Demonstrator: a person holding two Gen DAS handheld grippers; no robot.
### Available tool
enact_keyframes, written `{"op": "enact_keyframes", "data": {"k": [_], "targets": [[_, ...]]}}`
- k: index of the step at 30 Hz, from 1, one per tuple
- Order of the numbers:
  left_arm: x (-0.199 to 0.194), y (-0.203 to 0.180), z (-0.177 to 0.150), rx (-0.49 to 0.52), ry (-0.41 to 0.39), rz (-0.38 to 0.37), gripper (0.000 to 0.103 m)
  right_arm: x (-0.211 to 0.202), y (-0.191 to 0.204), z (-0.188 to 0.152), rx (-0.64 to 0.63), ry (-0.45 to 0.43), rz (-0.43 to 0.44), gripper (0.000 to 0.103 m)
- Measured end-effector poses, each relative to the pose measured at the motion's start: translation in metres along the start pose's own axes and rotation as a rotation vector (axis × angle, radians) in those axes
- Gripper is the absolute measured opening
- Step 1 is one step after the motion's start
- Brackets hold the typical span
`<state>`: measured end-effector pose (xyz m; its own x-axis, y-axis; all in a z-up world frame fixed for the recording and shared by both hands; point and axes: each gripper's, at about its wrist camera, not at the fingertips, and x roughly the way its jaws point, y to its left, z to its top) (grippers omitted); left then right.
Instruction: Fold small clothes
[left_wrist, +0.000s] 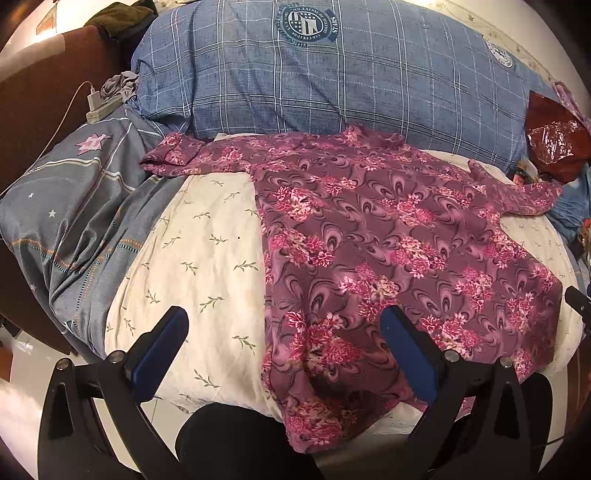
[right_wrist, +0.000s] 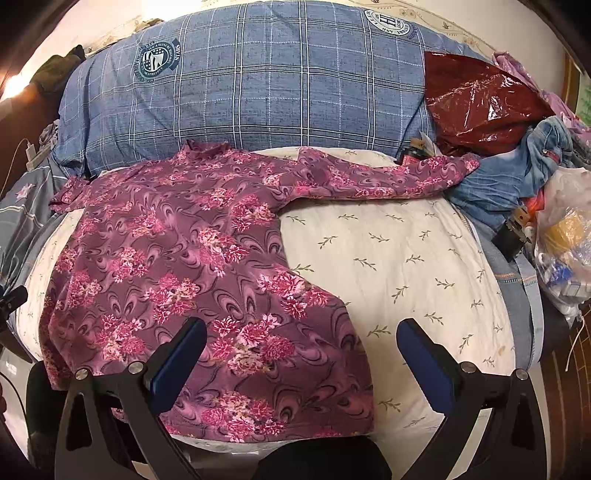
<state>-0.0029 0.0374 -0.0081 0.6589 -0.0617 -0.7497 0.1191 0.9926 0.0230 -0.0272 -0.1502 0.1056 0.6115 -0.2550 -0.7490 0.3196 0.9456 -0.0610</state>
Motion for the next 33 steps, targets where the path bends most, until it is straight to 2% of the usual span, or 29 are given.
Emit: {"op": "enact_keyframes", "data": {"k": [9, 15, 19, 21, 25, 28, 32, 33], "targets": [[0.006, 0.005, 0.000, -0.008, 0.017, 0.007, 0.103, 0.008, -0.005, 0.000, 0.022, 0.027, -0.002, 0.103], [0.019, 0.029, 0.004, -0.089, 0.078, -0.010, 0.103, 0.016, -0.027, -0.001, 0.062, 0.033, 0.024, 0.101], [0.037, 0.052, 0.011, -0.149, 0.162, 0.001, 0.103, 0.030, -0.048, 0.000, 0.099, 0.069, 0.060, 0.099], [0.048, 0.057, 0.013, -0.148, 0.215, 0.006, 0.103, 0.039, -0.059, 0.003, 0.128, 0.080, 0.065, 0.099], [0.072, 0.054, 0.021, -0.148, 0.293, -0.018, 0.103, 0.062, -0.071, 0.027, 0.173, 0.097, 0.136, 0.097], [0.090, 0.044, 0.028, -0.154, 0.348, -0.059, 0.103, 0.087, -0.059, 0.050, 0.149, 0.120, 0.178, 0.097], [0.112, 0.028, 0.032, -0.144, 0.410, -0.048, 0.103, 0.134, -0.030, 0.076, 0.115, 0.158, 0.205, 0.096], [0.115, 0.025, 0.033, -0.141, 0.418, -0.047, 0.103, 0.146, -0.023, 0.080, 0.115, 0.166, 0.210, 0.092]]}}
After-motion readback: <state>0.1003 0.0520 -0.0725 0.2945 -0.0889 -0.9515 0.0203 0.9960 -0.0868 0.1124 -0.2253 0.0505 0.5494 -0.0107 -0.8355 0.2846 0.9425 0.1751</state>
